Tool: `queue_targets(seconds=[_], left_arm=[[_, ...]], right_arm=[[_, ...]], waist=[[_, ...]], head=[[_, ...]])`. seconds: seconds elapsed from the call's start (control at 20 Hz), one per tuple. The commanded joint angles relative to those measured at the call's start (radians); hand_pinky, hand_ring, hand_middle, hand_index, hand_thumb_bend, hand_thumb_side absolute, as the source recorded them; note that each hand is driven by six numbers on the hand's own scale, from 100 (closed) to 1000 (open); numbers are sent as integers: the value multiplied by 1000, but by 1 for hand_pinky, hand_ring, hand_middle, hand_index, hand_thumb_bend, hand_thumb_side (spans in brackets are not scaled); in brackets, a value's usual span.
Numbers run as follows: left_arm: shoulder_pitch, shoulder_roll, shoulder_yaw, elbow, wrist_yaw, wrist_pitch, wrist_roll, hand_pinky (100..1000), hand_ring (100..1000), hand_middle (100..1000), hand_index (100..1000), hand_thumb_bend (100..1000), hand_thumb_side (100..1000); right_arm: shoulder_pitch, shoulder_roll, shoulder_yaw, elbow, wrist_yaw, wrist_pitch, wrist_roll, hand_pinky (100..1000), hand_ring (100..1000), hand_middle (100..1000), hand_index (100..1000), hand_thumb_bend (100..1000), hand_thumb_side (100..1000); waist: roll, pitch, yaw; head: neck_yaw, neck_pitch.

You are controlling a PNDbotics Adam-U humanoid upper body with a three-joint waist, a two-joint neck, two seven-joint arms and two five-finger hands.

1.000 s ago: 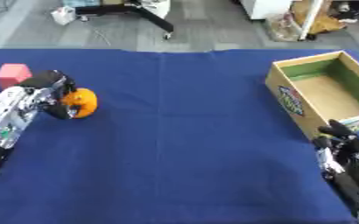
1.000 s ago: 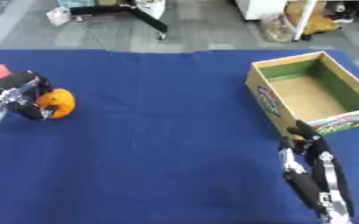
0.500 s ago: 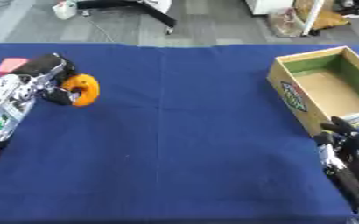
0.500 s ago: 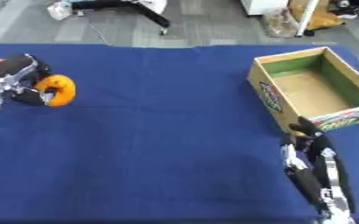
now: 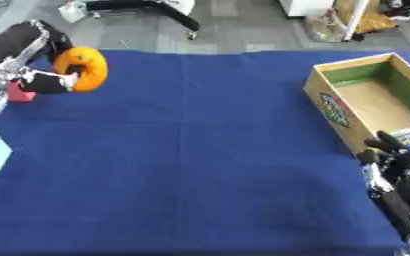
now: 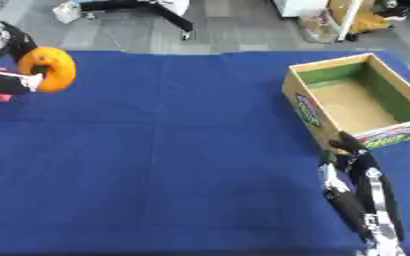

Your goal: Pick up the objects with one hand, pass them to the other hand, and then place them into the box on the other side of the table.

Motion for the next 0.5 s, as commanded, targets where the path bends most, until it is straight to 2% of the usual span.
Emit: queue_targets(seconds=[0.05,0.2,0.35,0.5], left_arm=[[5,57,31,-104,57,31,13,652,463,429,544,100,100],[33,26,51,-184,107,31,32,632,461,425,532,100,100],[77,-23,49,-258,153,32,71,624,458,421,526,100,100],[110,-73,40,-332,198,55,94,618,455,417,520,100,100]], right_arm=[[-7,-19,-9,-19,2,0,-1,729,692,750,890,143,514],[-39,-60,-17,-61,28,-18,15,738,700,755,893,149,475],[-77,-130,-20,-120,70,-32,31,743,704,756,893,159,453],[-139,-203,-9,-131,115,-70,37,749,709,758,893,178,428]], waist=[[3,-13,1],[-5,-17,8],[-9,-19,13],[-12,-20,16]], head=[[-3,6],[-10,6],[-14,6],[-17,6]])
